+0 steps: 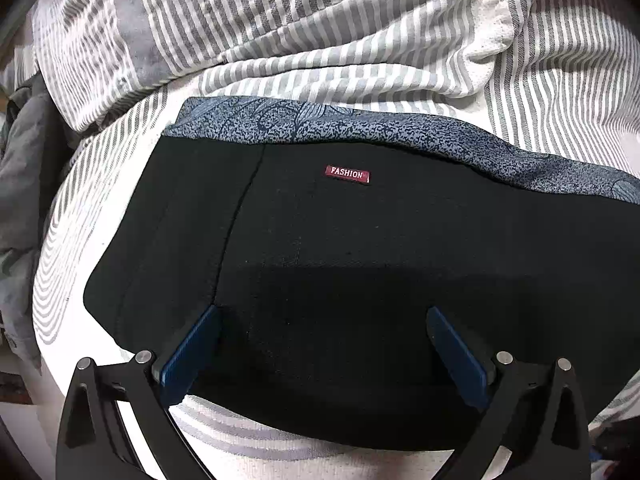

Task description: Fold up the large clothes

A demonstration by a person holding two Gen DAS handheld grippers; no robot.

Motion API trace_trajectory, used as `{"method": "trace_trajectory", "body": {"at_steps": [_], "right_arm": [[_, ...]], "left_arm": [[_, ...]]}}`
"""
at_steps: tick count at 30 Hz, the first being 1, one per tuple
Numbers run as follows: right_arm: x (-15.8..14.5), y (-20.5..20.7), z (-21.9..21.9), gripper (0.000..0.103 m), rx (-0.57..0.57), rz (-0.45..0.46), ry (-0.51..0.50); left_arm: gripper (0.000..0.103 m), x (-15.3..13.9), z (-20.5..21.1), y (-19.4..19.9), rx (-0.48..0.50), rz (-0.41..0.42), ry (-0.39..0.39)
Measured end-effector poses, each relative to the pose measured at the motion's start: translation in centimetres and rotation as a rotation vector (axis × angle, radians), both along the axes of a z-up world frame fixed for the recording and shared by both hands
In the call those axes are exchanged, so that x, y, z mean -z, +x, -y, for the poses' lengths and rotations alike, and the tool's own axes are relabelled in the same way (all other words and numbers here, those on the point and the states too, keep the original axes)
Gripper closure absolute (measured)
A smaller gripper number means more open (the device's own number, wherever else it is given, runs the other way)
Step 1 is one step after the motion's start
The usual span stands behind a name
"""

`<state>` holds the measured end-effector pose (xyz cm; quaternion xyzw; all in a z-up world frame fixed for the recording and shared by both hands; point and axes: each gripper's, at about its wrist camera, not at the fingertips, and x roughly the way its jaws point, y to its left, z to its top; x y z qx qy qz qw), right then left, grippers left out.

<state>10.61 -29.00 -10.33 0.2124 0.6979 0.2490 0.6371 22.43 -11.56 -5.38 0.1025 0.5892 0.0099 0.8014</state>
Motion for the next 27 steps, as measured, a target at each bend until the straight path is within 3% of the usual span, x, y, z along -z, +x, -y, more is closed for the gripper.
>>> {"method": "trace_trajectory", "body": {"at_steps": [5, 8, 10, 14, 20, 23, 25, 27], "right_arm": [[-4.6, 0.6, 4.5, 0.035, 0.027, 0.116, -0.097], [-6.9, 2.6, 7.2, 0.029, 0.073, 0.192, -0.235], [-7.4, 4.0, 9.5, 0.029, 0.103, 0.215, -0.347], [-7.5, 5.5, 12.9, 0.029, 0.184, 0.204, -0.434], [-7.5, 5.7, 19.6, 0.029, 0.272, 0.198, -0.619], [-6.7, 5.1, 23.2, 0.024, 0.278, 0.179, -0.7], [-4.5, 5.3, 23.8, 0.023, 0.255, 0.148, -0.741], [-2.8, 5.1, 24.5, 0.022, 0.246, 0.132, -0.719]], "left_arm": [[0.0, -0.6, 0.8, 0.0, -0.002, -0.038, 0.005], [0.0, -2.1, 2.6, -0.7, 0.025, -0.027, -0.011], [0.0, -3.3, 4.3, -1.2, 0.043, -0.014, -0.048], [0.0, -4.7, 8.3, -1.2, 0.068, -0.014, -0.12], [0.0, -3.7, 15.2, -0.7, 0.102, -0.046, -0.171], [0.0, -1.9, 17.4, -0.9, 0.122, -0.078, -0.148], [0.0, -0.4, 18.3, -1.2, 0.133, -0.106, -0.117], [0.0, 0.6, 18.6, -1.5, 0.137, -0.126, -0.093]]}}
